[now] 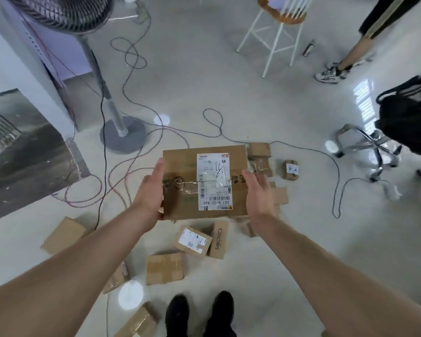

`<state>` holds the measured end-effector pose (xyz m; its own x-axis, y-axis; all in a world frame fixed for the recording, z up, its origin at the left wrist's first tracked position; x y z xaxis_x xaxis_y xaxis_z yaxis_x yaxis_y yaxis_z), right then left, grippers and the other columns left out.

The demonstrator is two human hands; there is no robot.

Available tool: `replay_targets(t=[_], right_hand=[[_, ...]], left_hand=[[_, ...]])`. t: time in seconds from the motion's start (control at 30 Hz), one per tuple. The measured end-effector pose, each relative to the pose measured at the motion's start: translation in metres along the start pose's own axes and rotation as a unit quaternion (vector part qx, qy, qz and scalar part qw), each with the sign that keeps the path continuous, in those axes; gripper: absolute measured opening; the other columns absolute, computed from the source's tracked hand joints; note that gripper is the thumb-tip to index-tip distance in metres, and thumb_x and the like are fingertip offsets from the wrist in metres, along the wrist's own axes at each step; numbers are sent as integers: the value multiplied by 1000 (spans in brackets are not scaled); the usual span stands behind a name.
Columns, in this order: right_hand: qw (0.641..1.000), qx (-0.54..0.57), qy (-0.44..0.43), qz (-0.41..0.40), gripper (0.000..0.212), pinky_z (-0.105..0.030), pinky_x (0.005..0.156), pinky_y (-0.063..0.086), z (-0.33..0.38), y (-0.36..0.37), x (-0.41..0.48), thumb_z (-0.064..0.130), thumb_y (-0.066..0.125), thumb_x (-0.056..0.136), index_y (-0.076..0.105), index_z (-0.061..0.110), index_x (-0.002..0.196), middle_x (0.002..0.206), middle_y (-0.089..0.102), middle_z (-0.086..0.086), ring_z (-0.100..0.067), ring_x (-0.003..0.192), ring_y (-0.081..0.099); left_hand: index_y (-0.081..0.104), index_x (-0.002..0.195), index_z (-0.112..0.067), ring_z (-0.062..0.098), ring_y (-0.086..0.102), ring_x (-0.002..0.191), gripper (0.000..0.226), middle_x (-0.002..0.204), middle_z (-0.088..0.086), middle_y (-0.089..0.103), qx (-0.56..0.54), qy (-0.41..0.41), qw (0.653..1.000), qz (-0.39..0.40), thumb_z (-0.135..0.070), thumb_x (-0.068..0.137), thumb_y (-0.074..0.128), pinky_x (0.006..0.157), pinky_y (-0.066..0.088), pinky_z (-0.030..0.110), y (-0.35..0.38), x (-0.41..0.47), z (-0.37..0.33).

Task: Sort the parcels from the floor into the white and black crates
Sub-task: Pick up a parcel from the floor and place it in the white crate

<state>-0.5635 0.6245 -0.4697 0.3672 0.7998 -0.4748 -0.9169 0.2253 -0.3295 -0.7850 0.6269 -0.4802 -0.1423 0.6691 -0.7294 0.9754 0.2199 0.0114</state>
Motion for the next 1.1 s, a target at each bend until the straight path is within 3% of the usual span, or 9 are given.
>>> replay_targets(t=[0.17,0.3,0.37,0.5,0.6,0.7,0.8,0.93,1.1], right_hand=[[996,50,15,-73,51,-52,96,54,-6,-75,-18,68,54,69,62,32,103,104,71,3,-21,100,68],[989,64,8,-134,53,-48,96,54,-17,-140,-32,65,55,77,60,27,113,103,70,6,-18,99,68],[985,72,2,-160,66,-47,97,53,-25,-176,-41,69,53,72,61,26,123,104,70,7,-14,96,67],[974,96,6,-205,48,-34,80,52,-52,-259,-63,59,56,91,63,22,121,99,71,7,-8,89,67],[962,121,8,-243,66,-38,85,55,-75,-324,-83,71,54,77,65,22,120,99,73,6,-14,93,69],[950,141,20,-278,49,-40,93,53,-102,-388,-106,59,55,95,62,18,122,103,69,6,-12,93,66],[935,151,27,-320,58,-46,101,50,-130,-446,-133,67,53,88,62,20,121,107,69,6,-15,101,66],[919,163,35,-357,70,-50,102,50,-165,-512,-170,79,46,70,60,27,115,108,68,8,-16,104,66],[892,196,39,-404,61,-45,97,52,-206,-584,-223,70,51,87,60,21,122,106,67,8,-14,103,65]], left_hand=[[63,121,-23,33,69,98,102,112,7,69,62,19,996,62,-96,53,42,82,58,57,61,-32,-5],[69,112,-34,25,68,102,72,112,0,72,107,68,983,130,-88,71,41,82,59,55,123,-61,-7],[64,120,-44,21,65,112,79,123,-7,68,127,57,975,171,-96,63,46,85,57,55,156,-75,-2],[60,128,-46,21,59,122,96,132,-10,63,177,79,953,234,-103,51,48,93,52,56,228,-106,14],[53,138,-43,17,54,130,99,143,-10,57,204,96,935,275,-100,57,48,104,46,52,289,-144,33],[57,134,-38,18,65,117,81,131,-6,66,225,78,914,328,-91,72,50,84,59,44,348,-190,57],[63,129,-32,24,71,109,64,122,0,73,226,75,891,387,-79,86,50,93,55,58,401,-232,87],[66,124,-35,20,70,110,65,119,-4,74,286,90,860,412,-82,85,44,99,52,55,461,-283,123],[64,122,-33,14,72,92,62,108,-8,75,341,94,833,426,-79,90,37,72,60,46,523,-354,170]])
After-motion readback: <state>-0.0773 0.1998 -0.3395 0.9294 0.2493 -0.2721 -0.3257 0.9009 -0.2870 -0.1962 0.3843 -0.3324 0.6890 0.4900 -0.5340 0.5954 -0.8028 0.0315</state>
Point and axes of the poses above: each hand's wrist, its own x-axis towards the middle knuckle, its own y-axis out of the palm, z = x × y, the point moved 1 cm from there along x, towards the middle knuckle
